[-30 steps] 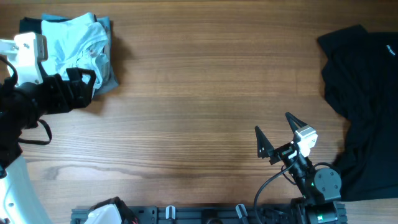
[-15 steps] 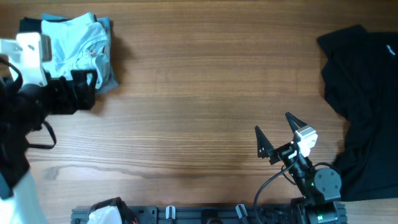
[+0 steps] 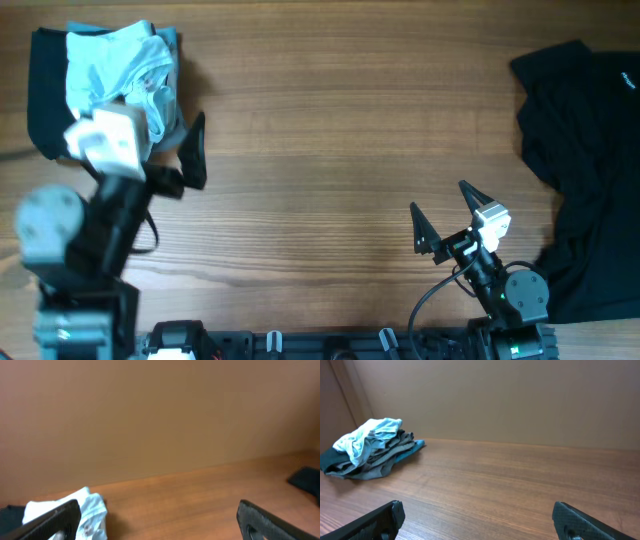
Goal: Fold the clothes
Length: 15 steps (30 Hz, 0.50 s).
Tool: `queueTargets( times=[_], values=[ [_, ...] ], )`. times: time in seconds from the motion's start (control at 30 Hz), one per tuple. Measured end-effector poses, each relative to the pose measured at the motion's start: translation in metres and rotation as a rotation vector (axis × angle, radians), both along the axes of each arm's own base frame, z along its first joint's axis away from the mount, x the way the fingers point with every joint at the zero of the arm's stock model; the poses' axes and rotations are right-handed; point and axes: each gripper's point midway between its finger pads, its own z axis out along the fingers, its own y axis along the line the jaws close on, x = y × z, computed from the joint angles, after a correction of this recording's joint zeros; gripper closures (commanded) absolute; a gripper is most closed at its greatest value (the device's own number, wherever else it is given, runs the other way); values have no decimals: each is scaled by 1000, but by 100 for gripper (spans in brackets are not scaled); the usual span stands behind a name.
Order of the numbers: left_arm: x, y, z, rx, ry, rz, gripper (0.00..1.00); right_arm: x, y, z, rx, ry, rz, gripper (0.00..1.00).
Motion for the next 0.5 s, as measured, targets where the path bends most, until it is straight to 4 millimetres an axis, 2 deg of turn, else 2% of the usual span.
queueTargets(
  times=[0.33, 0.5],
  values=[
    [-39, 6, -95, -77, -110, 33, 0, 0, 0, 0, 3, 2, 0, 0],
    [-47, 6, -129, -128, -143, 31, 0, 0, 0, 0, 3, 2, 0, 0]
  ],
)
